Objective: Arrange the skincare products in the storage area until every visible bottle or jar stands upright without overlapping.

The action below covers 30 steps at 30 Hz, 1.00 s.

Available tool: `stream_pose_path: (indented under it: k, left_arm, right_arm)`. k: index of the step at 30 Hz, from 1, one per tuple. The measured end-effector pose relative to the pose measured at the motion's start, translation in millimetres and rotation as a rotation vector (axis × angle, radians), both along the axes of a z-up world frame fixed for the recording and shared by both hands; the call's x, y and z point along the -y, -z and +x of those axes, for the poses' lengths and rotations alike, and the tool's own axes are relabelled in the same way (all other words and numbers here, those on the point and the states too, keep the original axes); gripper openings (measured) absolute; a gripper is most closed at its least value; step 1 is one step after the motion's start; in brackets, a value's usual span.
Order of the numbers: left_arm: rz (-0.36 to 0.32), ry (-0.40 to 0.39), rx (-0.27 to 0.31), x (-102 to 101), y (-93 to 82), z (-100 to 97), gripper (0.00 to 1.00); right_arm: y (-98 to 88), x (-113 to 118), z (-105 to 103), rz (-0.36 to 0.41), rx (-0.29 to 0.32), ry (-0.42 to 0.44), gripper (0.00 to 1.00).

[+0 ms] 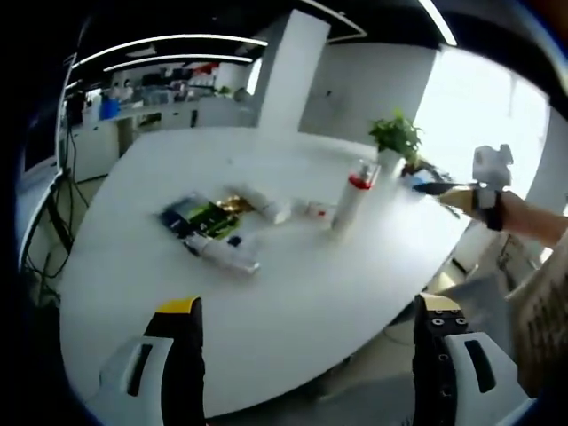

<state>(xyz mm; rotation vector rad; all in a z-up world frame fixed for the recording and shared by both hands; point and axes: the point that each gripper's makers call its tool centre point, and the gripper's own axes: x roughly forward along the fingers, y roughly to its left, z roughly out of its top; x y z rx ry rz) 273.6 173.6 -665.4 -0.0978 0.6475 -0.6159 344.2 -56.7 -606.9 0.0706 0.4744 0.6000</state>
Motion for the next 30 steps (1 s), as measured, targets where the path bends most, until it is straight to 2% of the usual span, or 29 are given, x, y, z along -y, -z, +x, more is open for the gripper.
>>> stream_pose_path:
  k: [5,6,9,14,19,21,25,30]
  left_arm:
    - [0.04,0.022,-0.006,-11,5.0,-1.7,0.97]
    - [0.04,0.02,-0.004,-13,4.6,-1.1,0.97]
    - [0.026,0.0,0.001,-22,2.6,2.3,0.97]
    - [0.014,-0.027,0.0,-34,6.7,7.1,0.96]
    - [0.003,-0.04,-0.01,-40,10.3,6.0,0.93]
    - [0.007,-0.031,-0.017,-41,12.2,5.2,0.91]
    - [0.058,-0.026,0.015,-46,10.5,10.6,0.93]
    - [0.022,-0.031,0.003,-46,9.5,10.1,0.95]
  right_arm:
    - [-20.5,-6,26,0.024,-0.011,0.007,0.99]
    - [-20.5,-6,30,-0.001,-0.028,0.005,0.99]
    - [-31.4,-13,46,-0.079,0.007,-0.026,0.99]
    - [-46.1,-24,66,-0.082,0.017,-0.051,0.99]
    - [-48.8,-31,87,-0.163,-0.005,-0.096,0.99]
    - [-50.0,-39,93,-0.171,-0.016,-0.125,0.95]
    - [-47.5,-59,105,-0.211,-0.032,-0.175,0.93]
    - [-42.4,-87,120,-0.264,-0.044,-0.237,0.94]
